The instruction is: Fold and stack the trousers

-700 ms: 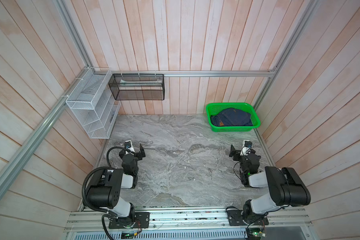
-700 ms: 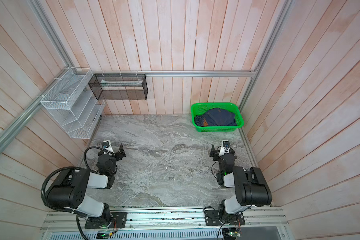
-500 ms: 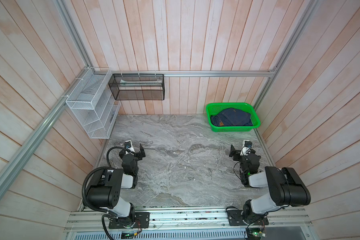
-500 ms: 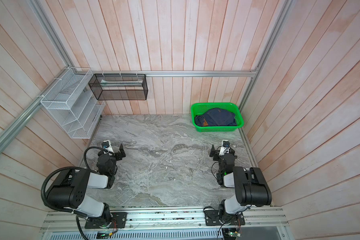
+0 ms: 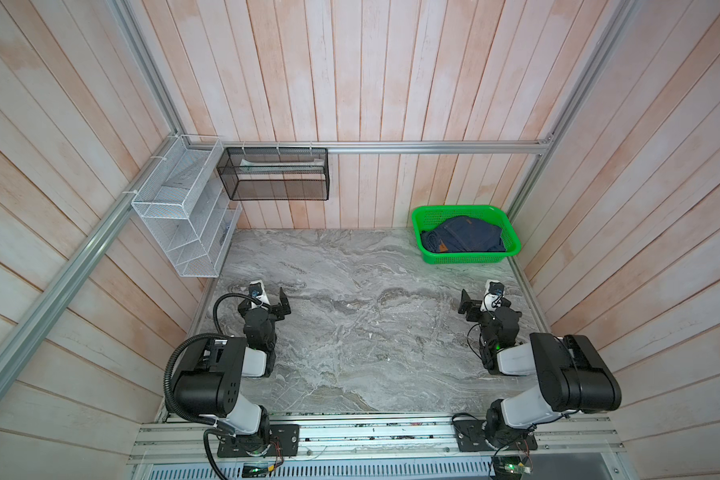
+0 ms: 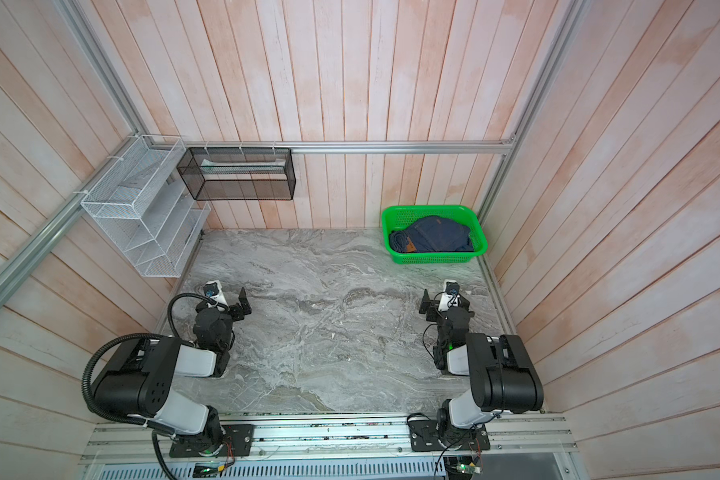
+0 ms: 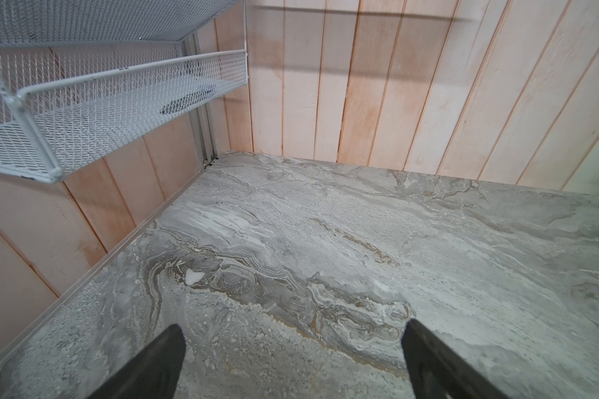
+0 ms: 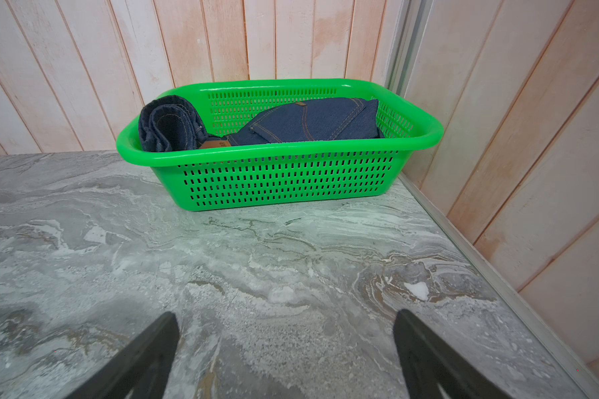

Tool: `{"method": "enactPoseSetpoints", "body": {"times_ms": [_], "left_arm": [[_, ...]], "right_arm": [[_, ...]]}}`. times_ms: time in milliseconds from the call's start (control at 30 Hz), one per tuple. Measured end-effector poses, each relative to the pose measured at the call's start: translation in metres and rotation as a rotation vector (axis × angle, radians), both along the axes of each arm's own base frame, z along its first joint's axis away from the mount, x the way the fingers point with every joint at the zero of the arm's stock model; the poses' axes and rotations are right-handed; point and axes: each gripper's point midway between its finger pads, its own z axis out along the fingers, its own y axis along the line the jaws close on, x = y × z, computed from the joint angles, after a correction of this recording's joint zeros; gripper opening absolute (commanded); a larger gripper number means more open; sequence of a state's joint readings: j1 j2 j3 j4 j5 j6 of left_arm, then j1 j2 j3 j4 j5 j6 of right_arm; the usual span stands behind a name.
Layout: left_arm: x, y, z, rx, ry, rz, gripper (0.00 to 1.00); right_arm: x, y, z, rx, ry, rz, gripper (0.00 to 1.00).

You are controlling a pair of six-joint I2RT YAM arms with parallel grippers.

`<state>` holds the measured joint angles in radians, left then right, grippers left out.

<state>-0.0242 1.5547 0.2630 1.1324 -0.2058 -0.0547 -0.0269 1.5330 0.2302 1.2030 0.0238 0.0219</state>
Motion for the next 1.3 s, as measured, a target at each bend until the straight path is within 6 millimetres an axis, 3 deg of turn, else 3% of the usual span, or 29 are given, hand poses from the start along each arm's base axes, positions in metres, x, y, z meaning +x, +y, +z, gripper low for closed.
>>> {"method": "enactPoseSetpoints", "body": {"times_ms": [467, 567, 667, 833, 933, 1000, 1100, 1300], "left_arm": [[0.000, 0.003, 0.001, -0.001, -0.001, 0.005, 1.00], [-0.003, 0.003, 0.010, 0.002, -0.005, 0.013, 1.00], [-0.006, -0.001, 0.049, -0.002, -0.047, 0.018, 1.00], [-0.013, -0.004, 0.164, -0.112, -0.217, 0.026, 1.00], [-0.017, -0.011, 0.200, -0.183, -0.223, -0.001, 0.96], [-0.016, -0.024, 0.205, -0.215, -0.177, -0.043, 0.93], [-0.013, -0.055, 0.191, -0.261, -0.060, -0.141, 0.93], [-0.006, -0.130, 0.141, -0.342, 0.175, -0.365, 0.90]], "right_arm": [[0.000, -0.001, 0.000, 0.001, 0.000, -0.004, 0.98], [-0.001, -0.006, 0.003, 0.003, -0.010, -0.033, 0.94], [-0.007, -0.018, 0.030, 0.029, -0.053, -0.115, 0.91], [0.000, -0.036, 0.140, 0.213, -0.210, -0.221, 0.81], [0.014, -0.035, 0.187, 0.302, -0.211, -0.217, 0.79], [0.030, -0.029, 0.199, 0.343, -0.151, -0.194, 0.79], [0.061, -0.011, 0.196, 0.401, -0.020, -0.114, 0.77], [0.105, 0.044, 0.147, 0.488, 0.263, 0.033, 0.77]]}}
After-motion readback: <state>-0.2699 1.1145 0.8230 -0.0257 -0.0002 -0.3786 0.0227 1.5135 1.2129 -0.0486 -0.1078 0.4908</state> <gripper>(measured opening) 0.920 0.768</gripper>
